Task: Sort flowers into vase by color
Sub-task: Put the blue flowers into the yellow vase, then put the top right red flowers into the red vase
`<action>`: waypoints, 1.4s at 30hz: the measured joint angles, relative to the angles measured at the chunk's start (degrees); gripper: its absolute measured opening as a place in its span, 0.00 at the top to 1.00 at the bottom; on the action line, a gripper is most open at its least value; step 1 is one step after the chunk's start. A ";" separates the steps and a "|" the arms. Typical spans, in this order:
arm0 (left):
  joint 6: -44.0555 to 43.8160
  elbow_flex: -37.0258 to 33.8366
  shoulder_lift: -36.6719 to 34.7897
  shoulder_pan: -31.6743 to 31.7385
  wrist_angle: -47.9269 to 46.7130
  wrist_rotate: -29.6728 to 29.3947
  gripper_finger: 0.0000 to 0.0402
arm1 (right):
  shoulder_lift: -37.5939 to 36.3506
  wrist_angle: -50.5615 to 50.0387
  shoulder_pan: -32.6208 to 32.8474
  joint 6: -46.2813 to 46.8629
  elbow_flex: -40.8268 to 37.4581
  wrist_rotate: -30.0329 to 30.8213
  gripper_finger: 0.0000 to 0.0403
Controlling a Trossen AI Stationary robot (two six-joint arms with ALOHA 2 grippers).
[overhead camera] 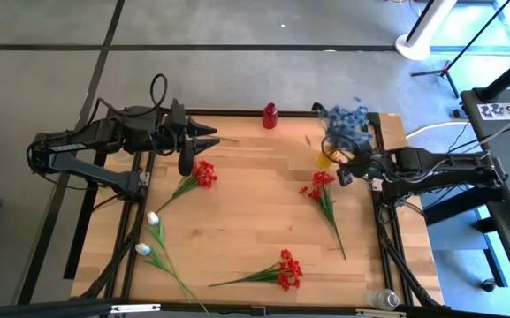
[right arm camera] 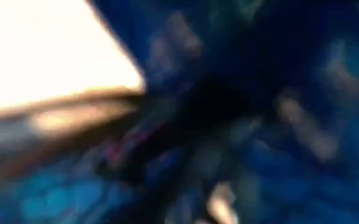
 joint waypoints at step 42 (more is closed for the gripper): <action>6.82 0.00 -2.41 -0.80 0.66 6.48 0.63 | -0.79 -12.99 -19.59 -24.72 31.73 -2.15 0.22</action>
